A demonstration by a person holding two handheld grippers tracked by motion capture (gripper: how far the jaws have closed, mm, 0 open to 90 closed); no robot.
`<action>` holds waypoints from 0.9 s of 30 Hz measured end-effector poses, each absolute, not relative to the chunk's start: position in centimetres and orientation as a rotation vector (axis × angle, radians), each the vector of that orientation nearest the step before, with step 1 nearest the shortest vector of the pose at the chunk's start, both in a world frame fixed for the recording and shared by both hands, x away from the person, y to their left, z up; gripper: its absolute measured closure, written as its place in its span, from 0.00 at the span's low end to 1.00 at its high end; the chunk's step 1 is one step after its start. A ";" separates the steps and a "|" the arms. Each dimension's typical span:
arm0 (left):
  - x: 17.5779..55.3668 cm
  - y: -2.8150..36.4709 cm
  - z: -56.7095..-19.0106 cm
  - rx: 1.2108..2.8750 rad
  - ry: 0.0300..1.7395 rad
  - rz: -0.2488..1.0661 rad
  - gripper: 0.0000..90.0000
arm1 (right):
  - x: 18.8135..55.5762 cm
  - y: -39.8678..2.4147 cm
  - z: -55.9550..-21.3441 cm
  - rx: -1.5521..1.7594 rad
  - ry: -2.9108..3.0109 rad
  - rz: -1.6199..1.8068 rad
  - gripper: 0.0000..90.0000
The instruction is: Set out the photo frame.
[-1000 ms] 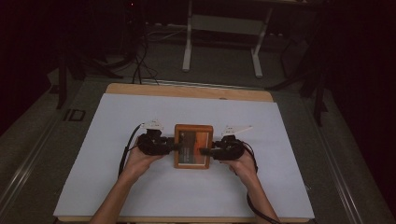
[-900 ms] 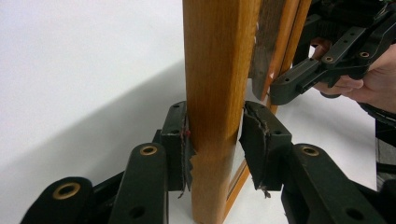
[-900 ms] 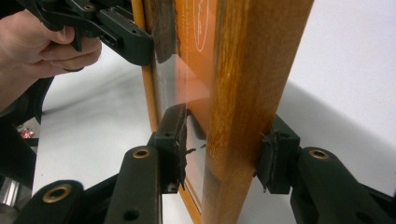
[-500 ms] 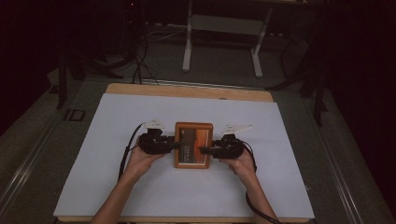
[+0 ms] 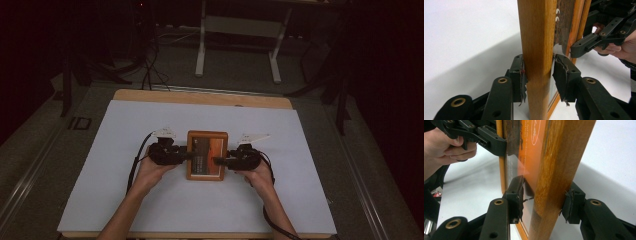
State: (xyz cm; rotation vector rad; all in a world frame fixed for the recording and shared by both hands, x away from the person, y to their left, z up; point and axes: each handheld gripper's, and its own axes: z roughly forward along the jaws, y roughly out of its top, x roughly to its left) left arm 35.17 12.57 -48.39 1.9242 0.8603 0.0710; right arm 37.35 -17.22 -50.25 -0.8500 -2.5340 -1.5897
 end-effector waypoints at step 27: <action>33.9 16.2 -47.6 1.874 0.955 0.153 0.50 | 36.2 -19.2 -48.2 -0.879 -2.605 -1.626 0.43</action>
